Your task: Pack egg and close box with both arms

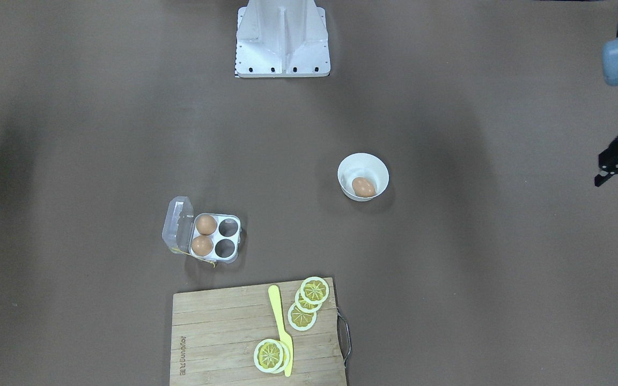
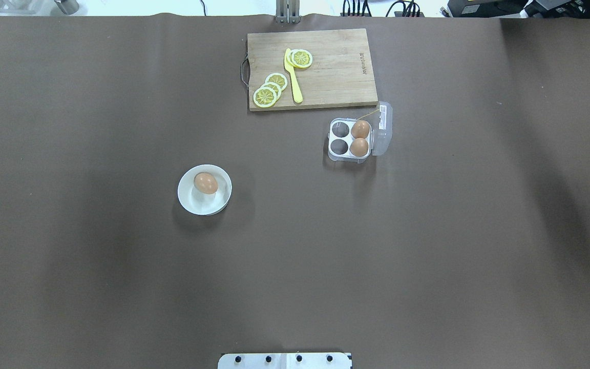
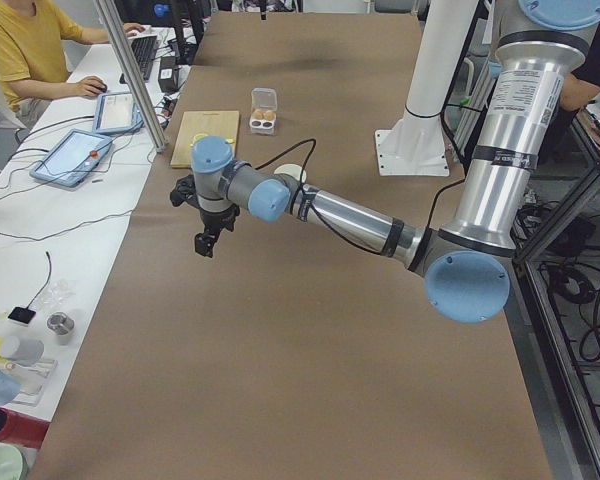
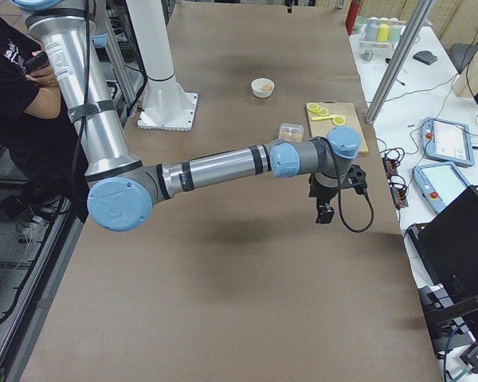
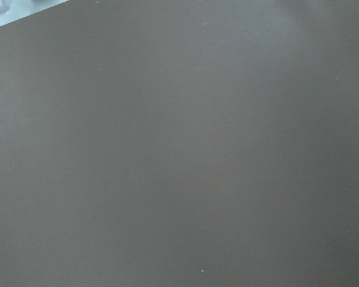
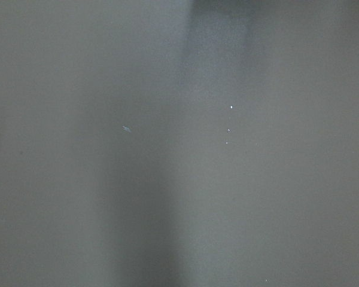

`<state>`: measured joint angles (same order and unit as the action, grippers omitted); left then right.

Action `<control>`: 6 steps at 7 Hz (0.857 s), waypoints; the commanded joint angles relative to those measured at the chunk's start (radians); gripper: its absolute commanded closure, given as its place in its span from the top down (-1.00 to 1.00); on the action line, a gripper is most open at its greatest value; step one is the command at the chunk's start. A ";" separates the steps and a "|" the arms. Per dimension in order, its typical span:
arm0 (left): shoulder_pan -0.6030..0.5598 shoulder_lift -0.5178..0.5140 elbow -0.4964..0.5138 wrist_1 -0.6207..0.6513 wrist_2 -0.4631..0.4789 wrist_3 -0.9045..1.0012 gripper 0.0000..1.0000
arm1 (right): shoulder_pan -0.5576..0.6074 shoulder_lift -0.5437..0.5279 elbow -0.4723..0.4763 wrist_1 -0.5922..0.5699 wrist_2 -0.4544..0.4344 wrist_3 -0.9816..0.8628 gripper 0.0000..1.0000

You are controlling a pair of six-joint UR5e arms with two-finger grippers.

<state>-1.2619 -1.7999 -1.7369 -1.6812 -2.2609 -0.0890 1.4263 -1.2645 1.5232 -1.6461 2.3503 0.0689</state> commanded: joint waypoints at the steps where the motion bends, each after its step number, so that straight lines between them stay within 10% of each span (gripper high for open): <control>1: 0.141 -0.033 -0.058 0.003 0.027 -0.110 0.99 | 0.011 -0.006 -0.001 0.000 0.000 0.000 1.00; 6: 0.468 -0.220 -0.044 0.003 0.034 -0.489 0.98 | 0.010 -0.016 -0.009 -0.001 0.004 0.000 1.00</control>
<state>-0.8598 -1.9782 -1.7879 -1.6771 -2.2335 -0.4798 1.4369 -1.2766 1.5133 -1.6473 2.3525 0.0692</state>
